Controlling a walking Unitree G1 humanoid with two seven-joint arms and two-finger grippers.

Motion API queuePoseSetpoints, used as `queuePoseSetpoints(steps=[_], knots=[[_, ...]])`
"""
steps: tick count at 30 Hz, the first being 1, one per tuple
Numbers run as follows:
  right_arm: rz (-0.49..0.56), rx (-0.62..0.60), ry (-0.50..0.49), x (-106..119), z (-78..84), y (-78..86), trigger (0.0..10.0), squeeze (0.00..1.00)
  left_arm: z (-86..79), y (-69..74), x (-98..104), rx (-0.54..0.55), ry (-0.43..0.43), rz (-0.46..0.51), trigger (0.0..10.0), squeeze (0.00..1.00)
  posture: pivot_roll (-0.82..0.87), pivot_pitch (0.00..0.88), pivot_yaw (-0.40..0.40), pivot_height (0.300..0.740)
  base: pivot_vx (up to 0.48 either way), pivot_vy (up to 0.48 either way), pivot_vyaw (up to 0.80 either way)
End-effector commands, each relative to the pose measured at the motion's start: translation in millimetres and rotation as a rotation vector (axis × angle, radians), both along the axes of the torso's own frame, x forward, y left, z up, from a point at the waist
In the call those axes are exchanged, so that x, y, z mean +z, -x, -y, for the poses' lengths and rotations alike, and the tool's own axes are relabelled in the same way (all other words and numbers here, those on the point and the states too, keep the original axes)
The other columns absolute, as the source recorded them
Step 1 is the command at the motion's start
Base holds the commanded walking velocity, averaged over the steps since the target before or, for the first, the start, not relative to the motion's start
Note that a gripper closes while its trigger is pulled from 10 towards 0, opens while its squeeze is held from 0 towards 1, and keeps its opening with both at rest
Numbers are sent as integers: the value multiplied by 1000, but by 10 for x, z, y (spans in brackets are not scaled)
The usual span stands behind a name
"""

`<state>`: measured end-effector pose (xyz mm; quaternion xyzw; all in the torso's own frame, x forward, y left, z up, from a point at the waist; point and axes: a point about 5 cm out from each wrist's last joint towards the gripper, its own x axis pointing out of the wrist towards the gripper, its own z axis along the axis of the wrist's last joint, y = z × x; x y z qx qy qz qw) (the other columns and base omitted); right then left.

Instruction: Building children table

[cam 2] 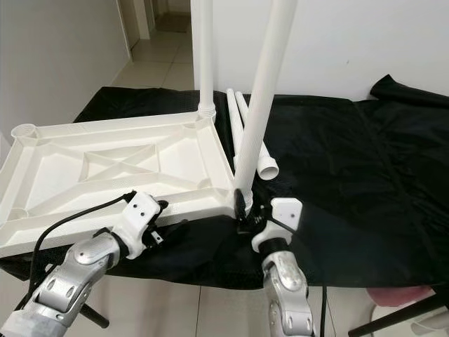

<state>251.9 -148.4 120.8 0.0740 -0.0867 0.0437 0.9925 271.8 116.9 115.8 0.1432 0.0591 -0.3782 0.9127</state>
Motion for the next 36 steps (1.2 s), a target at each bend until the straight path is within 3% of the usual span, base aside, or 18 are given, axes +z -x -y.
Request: queuePoseSetpoints(steps=[1,3,13,21,25,26,27,28,29,30,35,36], knots=[[0,-9,5,-7,30,35,10000,0,-143,-30,-69,110,-42,-5,10000,0,-15,0,26,740,0,0,0],[0,-9,5,-7,30,35,10000,0,-143,-30,-69,110,-42,-5,10000,0,-15,0,26,740,0,0,0],[3,-24,7,-11,41,15,10000,0,-485,-165,-259,258,-176,-73,10000,0,-22,0,40,740,0,0,0],[11,-28,2,2,28,-11,10000,0,-581,-227,-302,329,-208,-99,10000,0,-23,0,53,740,0,0,0],[16,-36,2,5,33,-35,10000,0,-673,-262,-329,394,-176,-132,9608,0,-30,0,63,740,0,0,0],[19,-36,1,9,31,-41,10000,0,-688,-266,-330,407,-171,-136,4000,0,-30,0,64,740,0,0,0],[19,-36,1,9,31,-41,10000,0,-688,-266,-330,407,-171,-136,4000,0,-30,0,64,740,0,0,0],[21,-36,0,13,26,-44,10000,0,-701,-274,-336,420,-168,-140,2314,0,-31,0,65,740,0,0,0],[21,-36,0,13,26,-44,10000,0,-701,-274,-336,420,-168,-140,2314,0,-31,0,65,740,0,0,0],[23,-36,1,19,20,-51,10000,0,-722,-293,-337,447,-167,-138,0,0,-32,0,67,740,0,0,0],[34,-34,9,41,-10,-86,10000,0,-758,-368,-373,545,-171,-145,235,0,-30,0,66,740,0,0,0],[35,-31,5,45,-25,-92,10000,0,-735,-375,-380,543,-162,-150,4588,0,-31,0,69,740,0,0,0]])
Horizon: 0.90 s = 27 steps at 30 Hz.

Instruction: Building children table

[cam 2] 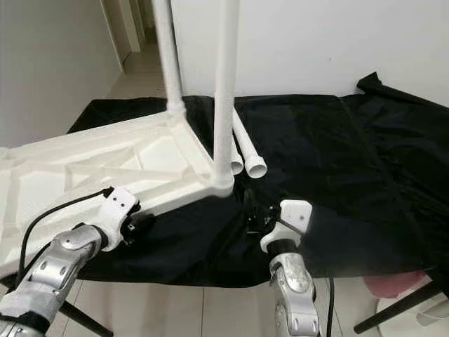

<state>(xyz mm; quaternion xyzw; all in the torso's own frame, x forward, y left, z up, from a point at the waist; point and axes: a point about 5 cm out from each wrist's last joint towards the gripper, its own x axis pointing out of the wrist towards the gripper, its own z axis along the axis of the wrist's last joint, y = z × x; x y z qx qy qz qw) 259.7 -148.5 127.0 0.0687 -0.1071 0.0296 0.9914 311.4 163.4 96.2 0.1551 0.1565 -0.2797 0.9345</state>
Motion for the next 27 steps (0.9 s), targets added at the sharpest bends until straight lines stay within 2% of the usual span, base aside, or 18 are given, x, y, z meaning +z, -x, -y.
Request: queuePoseSetpoints(steps=[1,2,3,4,9,12,16,17,18,25,26,27], knots=[[-4,0,-1,-17,-26,-14,10000,0,-270,22,-183,314,-83,-5,4588,0,-31,0,69,740,0,0,0],[-5,1,-2,-17,-38,-18,10000,0,-241,24,-189,305,-84,-6,0,0,-32,0,71,740,0,0,0],[-5,1,-2,-17,-38,-18,10000,0,-241,24,-189,305,-84,-6,0,0,-32,0,71,740,0,0,0],[-6,-1,-5,-22,-50,-38,10000,0,-145,38,-216,264,-79,-12,10000,0,-28,0,71,740,0,0,0],[-4,-5,-7,-17,-51,-64,10000,0,-43,85,-261,196,-98,-18,10000,0,-28,0,72,740,0,0,0],[0,-8,-8,-7,-51,-89,10000,0,64,99,-252,143,-61,-20,10000,0,-28,0,71,740,0,0,0],[2,-8,-9,-2,-61,-105,10000,0,118,94,-247,127,-30,-22,10000,0,-29,0,71,740,0,0,0],[7,-8,-7,6,-69,-121,10000,0,173,104,-243,106,9,-29,10000,686,-29,0,71,740,0,0,0],[9,-8,-7,10,-69,-129,10000,0,202,114,-237,93,29,-31,10000,1000,-28,0,70,740,0,0,0],[14,-17,-7,18,-56,-163,10000,0,324,164,-196,20,34,-8,10000,1000,-26,0,70,740,0,0,0],[15,-20,-7,19,-50,-173,10000,0,355,173,-186,4,30,0,10000,867,-23,0,70,740,0,0,0],[15,-22,-7,20,-46,-179,10000,0,375,179,-179,-5,27,5,10000,867,-23,0,70,740,0,0,0]])
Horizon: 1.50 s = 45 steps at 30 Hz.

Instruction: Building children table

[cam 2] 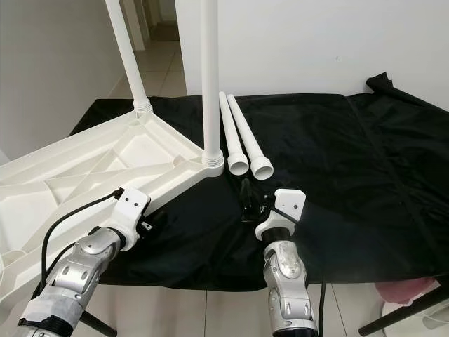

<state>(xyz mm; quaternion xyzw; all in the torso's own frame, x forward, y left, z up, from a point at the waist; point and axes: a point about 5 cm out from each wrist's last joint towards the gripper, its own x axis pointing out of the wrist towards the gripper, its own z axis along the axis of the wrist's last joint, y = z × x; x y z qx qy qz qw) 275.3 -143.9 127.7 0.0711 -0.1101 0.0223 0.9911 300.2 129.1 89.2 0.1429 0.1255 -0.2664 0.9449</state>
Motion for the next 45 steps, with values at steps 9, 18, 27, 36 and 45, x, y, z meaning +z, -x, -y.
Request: queuePoseSetpoints(steps=[9,18,27,36,45], knots=[[23,-79,-41,70,128,-143,10000,0,166,129,226,-68,293,57,10000,0,-30,0,72,740,0,0,0],[22,-124,-77,85,201,-264,10000,0,275,163,442,-52,427,171,10000,0,-20,0,65,740,0,0,0],[-10,-137,-142,54,210,-360,10000,1000,447,140,706,-84,508,274,10000,0,-9,0,39,740,0,0,0],[-58,-98,-329,25,250,-462,10000,0,618,169,1007,-209,502,350,10000,0,9,0,25,740,0,0,0],[-55,44,-459,82,240,-634,10000,0,864,454,1190,-421,463,333,10000,0,45,114,44,740,0,0,0]])
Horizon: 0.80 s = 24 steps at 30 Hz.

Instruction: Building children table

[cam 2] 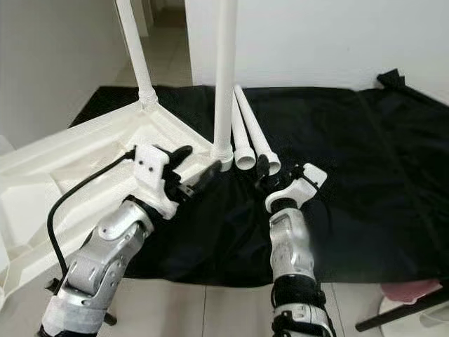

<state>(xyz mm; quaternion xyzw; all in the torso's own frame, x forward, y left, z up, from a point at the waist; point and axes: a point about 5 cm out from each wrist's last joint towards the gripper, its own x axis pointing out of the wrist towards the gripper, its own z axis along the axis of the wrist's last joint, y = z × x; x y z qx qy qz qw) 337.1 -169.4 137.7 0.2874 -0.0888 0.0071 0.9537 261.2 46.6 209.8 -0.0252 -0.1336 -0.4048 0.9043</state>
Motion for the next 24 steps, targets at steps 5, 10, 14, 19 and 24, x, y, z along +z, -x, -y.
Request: queuePoseSetpoints(steps=[5,10,14,19,24], knots=[[-18,40,-38,-9,-35,-83,10000,0,74,95,31,-114,-26,1,10000,0,42,141,47,740,0,0,0],[-19,57,-58,39,-29,-175,10000,0,109,117,88,-114,-24,-1,10000,0,46,165,43,740,0,0,0],[-24,59,-86,42,-11,-210,10000,0,114,135,101,-105,-26,-11,10000,0,50,171,42,740,0,0,0],[-29,81,-81,28,1,-254,10000,0,111,158,124,-95,-18,-20,10000,0,72,191,42,740,0,0,0],[-30,102,-116,74,-1,-346,10000,0,86,182,115,-86,-31,-29,10000,0,90,202,48,740,0,0,0]])
